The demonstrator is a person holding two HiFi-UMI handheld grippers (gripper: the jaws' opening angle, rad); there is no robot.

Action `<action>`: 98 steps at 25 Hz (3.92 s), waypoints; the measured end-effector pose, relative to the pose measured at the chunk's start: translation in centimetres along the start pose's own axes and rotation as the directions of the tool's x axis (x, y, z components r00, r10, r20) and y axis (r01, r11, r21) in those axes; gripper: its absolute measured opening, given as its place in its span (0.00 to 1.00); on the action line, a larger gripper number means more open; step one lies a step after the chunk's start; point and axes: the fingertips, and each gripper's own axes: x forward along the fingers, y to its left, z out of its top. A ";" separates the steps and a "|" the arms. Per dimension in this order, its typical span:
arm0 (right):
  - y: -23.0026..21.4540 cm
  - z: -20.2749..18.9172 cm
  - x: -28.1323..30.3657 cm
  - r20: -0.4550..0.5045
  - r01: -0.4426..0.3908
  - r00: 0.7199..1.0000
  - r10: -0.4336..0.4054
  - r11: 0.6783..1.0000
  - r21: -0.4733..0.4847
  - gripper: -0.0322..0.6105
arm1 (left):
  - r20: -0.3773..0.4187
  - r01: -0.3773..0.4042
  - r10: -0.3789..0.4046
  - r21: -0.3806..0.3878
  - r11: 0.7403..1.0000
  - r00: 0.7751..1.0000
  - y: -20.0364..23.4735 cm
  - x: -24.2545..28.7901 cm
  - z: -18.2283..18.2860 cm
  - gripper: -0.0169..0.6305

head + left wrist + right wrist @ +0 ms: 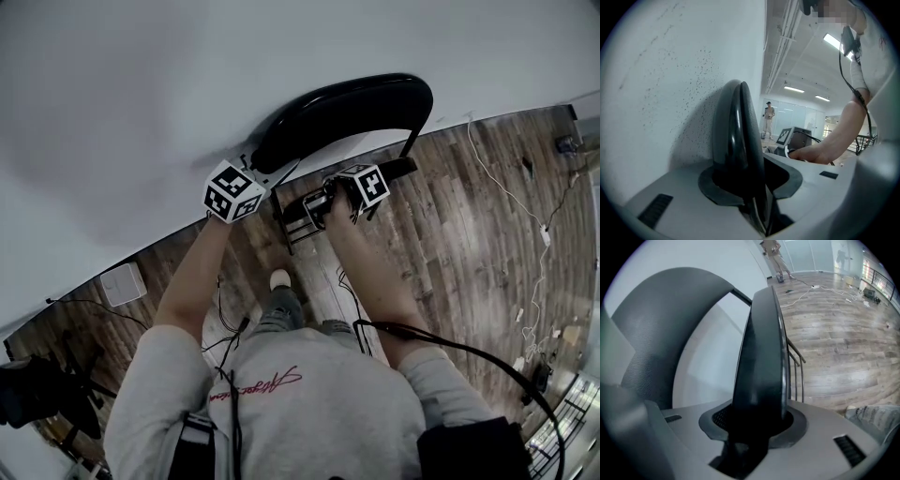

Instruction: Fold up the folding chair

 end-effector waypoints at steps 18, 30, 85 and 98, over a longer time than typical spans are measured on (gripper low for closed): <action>0.9 0.9 -2.0 0.127 -0.055 0.989 0.069 0.992 -0.114 0.39 | 0.106 -0.314 0.340 -0.210 0.926 0.934 -2.3 -9.4 -5.9 0.34; 2.8 1.6 0.3 0.104 0.095 0.990 -0.100 0.994 0.053 0.27 | 0.159 -0.337 0.368 -0.194 0.921 0.916 -1.9 -11.0 -4.2 0.34; -6.8 -9.4 -42.7 -0.024 -0.180 0.424 0.905 0.058 -0.982 0.08 | 0.512 -0.484 0.476 -0.128 0.866 0.715 -34.1 -15.1 7.1 0.05; -10.0 -9.9 -45.5 -0.046 -0.207 0.411 0.910 0.044 -0.977 0.08 | 0.523 -0.529 0.507 -0.123 0.840 0.685 -37.6 -16.1 8.0 0.05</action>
